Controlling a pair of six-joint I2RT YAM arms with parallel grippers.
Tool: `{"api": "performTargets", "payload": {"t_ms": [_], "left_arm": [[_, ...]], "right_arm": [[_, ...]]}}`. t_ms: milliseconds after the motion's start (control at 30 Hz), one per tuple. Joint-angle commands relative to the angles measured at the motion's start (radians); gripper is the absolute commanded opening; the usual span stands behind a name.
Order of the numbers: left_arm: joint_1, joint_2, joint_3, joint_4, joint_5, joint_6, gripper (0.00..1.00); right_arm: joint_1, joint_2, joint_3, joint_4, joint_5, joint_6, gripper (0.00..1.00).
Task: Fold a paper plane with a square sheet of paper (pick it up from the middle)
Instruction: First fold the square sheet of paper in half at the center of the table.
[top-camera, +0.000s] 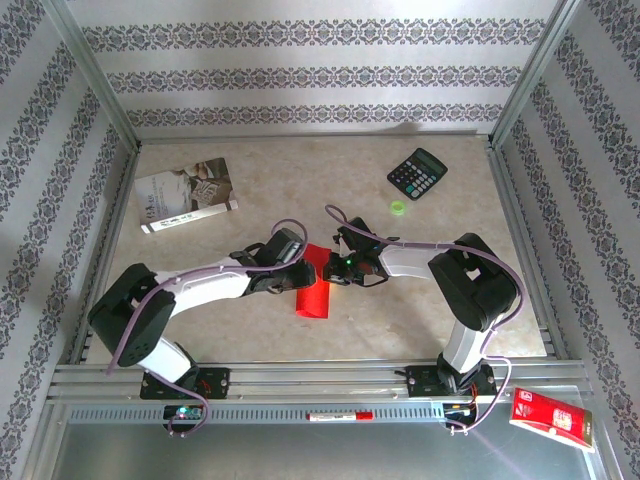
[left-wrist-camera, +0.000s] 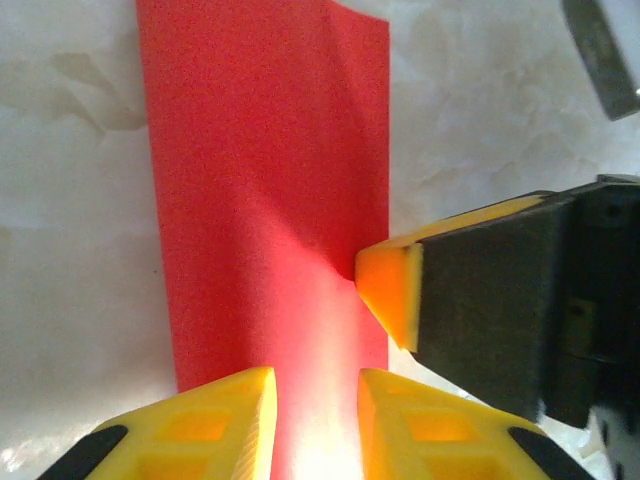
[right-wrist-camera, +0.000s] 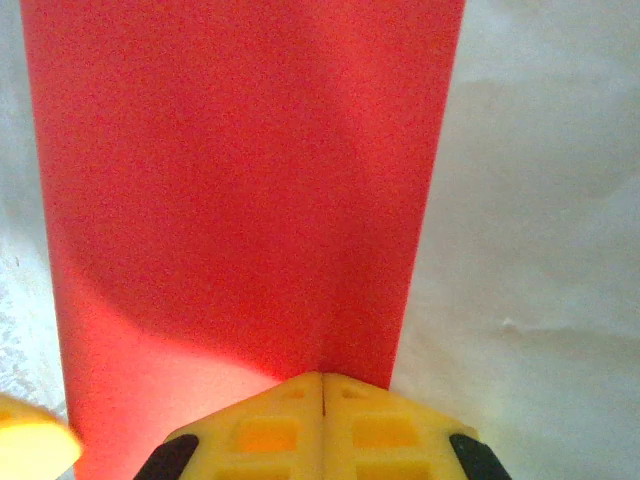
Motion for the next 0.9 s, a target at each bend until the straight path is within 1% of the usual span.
{"api": "performTargets", "payload": {"t_ms": [0,200,333,467,667,767,867], "left_arm": [[0.021,0.016,0.019,0.055,0.039,0.017,0.27],[0.044,0.031,-0.028,0.036,0.020,0.001,0.27],[0.052,0.012,-0.048,0.032,0.021,0.005,0.28],[0.052,-0.032,-0.043,0.069,0.072,0.012,0.30],[0.050,-0.087,-0.056,0.157,0.132,-0.030,0.31],[0.050,-0.083,-0.048,0.171,0.141,-0.040,0.31],[0.050,-0.047,-0.025,0.173,0.160,-0.043,0.31]], "right_arm": [[0.011,0.083,-0.039,-0.095,0.090,-0.006,0.00],[0.012,0.083,-0.040,-0.101,0.093,-0.006,0.00],[0.010,0.084,-0.038,-0.104,0.093,-0.008,0.00],[0.011,0.084,-0.041,-0.105,0.095,-0.007,0.00],[0.010,0.083,-0.040,-0.105,0.097,-0.006,0.00],[0.009,0.083,-0.039,-0.106,0.097,-0.005,0.00],[0.010,0.085,-0.039,-0.106,0.095,-0.004,0.00]]}}
